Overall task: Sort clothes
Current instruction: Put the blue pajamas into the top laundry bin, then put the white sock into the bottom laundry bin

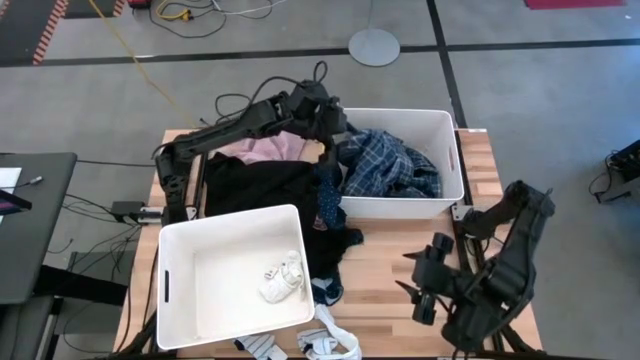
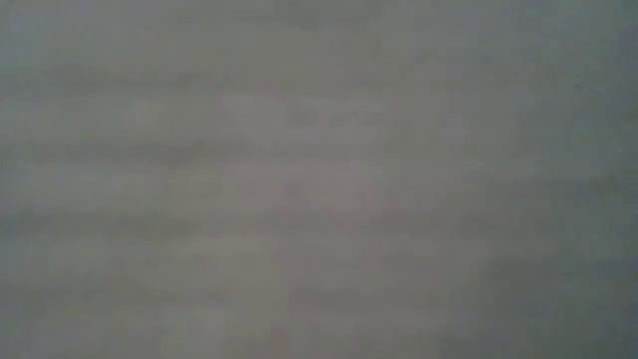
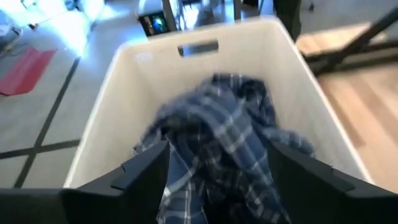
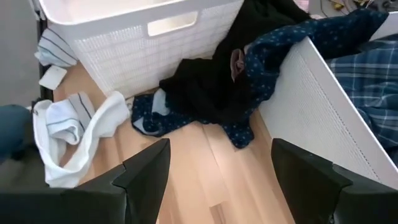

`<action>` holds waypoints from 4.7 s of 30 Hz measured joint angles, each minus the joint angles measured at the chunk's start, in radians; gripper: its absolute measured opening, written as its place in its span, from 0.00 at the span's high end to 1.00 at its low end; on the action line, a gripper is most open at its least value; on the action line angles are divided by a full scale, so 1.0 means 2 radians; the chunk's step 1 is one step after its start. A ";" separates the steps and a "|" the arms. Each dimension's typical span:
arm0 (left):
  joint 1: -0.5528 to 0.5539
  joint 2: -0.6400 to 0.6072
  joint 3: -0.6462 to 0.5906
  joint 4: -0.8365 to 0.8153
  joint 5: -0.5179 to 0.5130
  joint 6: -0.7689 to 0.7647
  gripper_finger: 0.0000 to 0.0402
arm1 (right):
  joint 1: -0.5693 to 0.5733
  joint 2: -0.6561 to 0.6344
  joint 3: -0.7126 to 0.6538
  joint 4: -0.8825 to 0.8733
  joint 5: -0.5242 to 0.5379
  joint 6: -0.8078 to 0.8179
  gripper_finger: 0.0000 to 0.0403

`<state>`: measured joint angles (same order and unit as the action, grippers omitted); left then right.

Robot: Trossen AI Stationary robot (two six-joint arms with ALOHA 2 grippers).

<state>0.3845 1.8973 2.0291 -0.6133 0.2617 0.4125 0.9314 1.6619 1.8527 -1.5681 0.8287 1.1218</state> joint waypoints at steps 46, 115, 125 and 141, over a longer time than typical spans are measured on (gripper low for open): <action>-0.064 -0.095 0.046 -0.013 0.025 -0.038 0.40 | -0.006 0.000 -0.099 0.060 0.047 0.034 0.26; -0.660 -0.172 -0.124 -0.131 -0.386 -0.262 0.40 | -0.101 0.239 -0.099 0.511 -0.247 -0.181 0.26; -0.668 -0.147 -0.124 -0.128 -0.380 -0.270 0.40 | -0.109 0.261 -0.099 0.503 -0.243 -0.155 0.32; -0.667 -0.147 -0.124 -0.129 -0.388 -0.267 0.40 | -0.096 0.251 -0.094 0.500 -0.230 -0.196 0.97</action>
<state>-0.9494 1.6035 1.7818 -0.8703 -0.5142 -0.1210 0.7395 2.1643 1.6642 -0.5682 0.3695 0.7300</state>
